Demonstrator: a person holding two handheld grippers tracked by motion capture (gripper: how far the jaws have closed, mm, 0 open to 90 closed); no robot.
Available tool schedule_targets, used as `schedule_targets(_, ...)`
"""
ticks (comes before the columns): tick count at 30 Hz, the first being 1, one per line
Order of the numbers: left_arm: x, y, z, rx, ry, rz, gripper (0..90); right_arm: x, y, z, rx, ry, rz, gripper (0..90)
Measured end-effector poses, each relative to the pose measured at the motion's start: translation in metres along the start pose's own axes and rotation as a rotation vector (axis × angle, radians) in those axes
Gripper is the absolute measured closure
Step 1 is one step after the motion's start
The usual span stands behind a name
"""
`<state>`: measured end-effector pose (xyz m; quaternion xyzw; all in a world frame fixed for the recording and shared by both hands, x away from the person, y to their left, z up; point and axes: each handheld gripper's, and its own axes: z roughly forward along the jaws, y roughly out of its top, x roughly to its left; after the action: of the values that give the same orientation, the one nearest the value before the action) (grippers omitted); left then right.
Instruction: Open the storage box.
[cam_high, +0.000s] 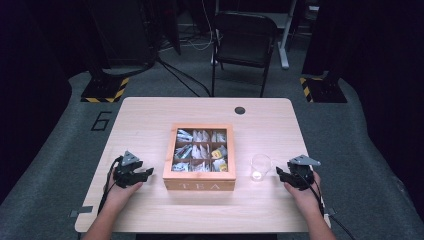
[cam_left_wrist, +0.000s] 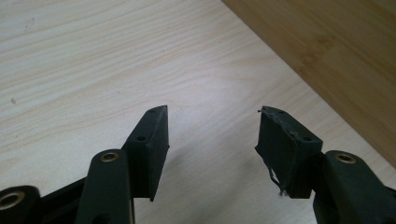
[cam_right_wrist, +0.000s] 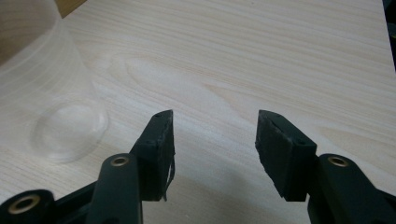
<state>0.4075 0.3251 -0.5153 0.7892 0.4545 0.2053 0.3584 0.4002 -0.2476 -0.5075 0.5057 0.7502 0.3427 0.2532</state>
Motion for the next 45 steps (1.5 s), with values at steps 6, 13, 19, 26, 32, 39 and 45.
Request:
schedule_targets(6, -0.008, 0.003, -0.013, -0.03, -0.037, -0.006, 46.3, 0.002, 0.0, -0.004, -0.009, 0.017, 0.0, 46.9)
schedule_targets(13, -0.016, 0.005, -0.026, -0.064, -0.055, 0.014, 49.6, 0.005, 0.0, -0.006, -0.01, 0.015, 0.002, 47.4)
schedule_targets(19, -0.024, 0.007, -0.039, -0.099, -0.088, 0.029, 53.0, 0.005, 0.0, -0.007, -0.012, 0.017, 0.002, 48.0)
schedule_targets(26, -0.039, 0.006, -0.049, -0.101, -0.131, 0.083, 56.7, 0.004, -0.001, -0.007, -0.01, 0.02, 0.004, 48.7)
schedule_targets(32, -0.049, 0.005, -0.057, -0.113, -0.169, 0.119, 59.5, 0.002, -0.001, -0.007, -0.012, 0.021, 0.002, 51.4)
schedule_targets(39, -0.055, 0.006, -0.06, -0.118, -0.213, 0.132, 61.2, 0.002, -0.001, -0.007, -0.009, 0.023, 0.011, 52.2)
schedule_targets(45, -0.06, 0.006, -0.059, -0.134, -0.225, 0.146, 61.8, 0.001, -0.001, -0.007, -0.008, 0.022, 0.012, 51.6)
